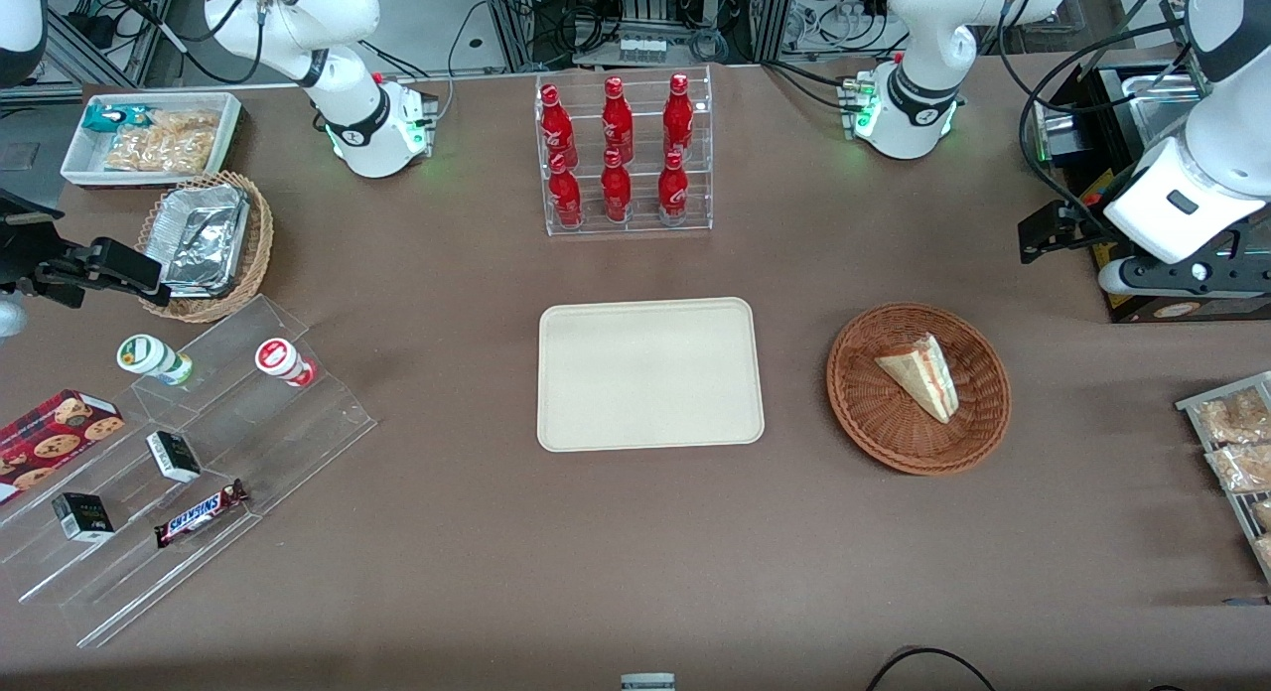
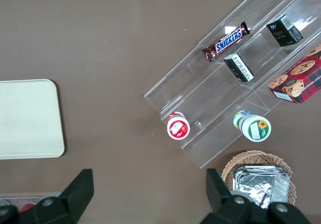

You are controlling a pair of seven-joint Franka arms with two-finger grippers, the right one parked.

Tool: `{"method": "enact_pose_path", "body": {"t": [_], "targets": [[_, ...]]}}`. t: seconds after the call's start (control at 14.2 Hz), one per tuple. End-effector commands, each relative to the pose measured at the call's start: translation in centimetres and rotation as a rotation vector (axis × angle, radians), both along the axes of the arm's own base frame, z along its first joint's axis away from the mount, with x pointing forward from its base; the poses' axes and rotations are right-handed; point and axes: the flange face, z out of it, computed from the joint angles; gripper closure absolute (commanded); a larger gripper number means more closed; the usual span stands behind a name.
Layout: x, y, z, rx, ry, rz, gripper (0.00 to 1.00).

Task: Place sandwich from basket to tray
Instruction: 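Move the left gripper over the sandwich in the wicker basket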

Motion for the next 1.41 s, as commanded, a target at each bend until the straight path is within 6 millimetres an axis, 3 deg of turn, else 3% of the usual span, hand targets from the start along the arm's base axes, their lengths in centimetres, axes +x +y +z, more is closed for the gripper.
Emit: {"method": "enact_pose_path", "body": {"t": [0.0, 0.28, 0.56, 1.12, 1.34], "targets": [[-0.7, 0.1, 0.2, 0.002, 0.020, -0.012, 0.00], [0.6, -0.3, -2.8, 0.003, 0.074, -0.023, 0.00], [1.6, -0.5, -8.8, 0.007, 0.123, -0.027, 0.00], [0.8, -0.9, -20.0, 0.011, 0.051, 0.027, 0.00], [-0.3, -1.4, -22.6, 0.024, 0.012, 0.144, 0.00]]}}
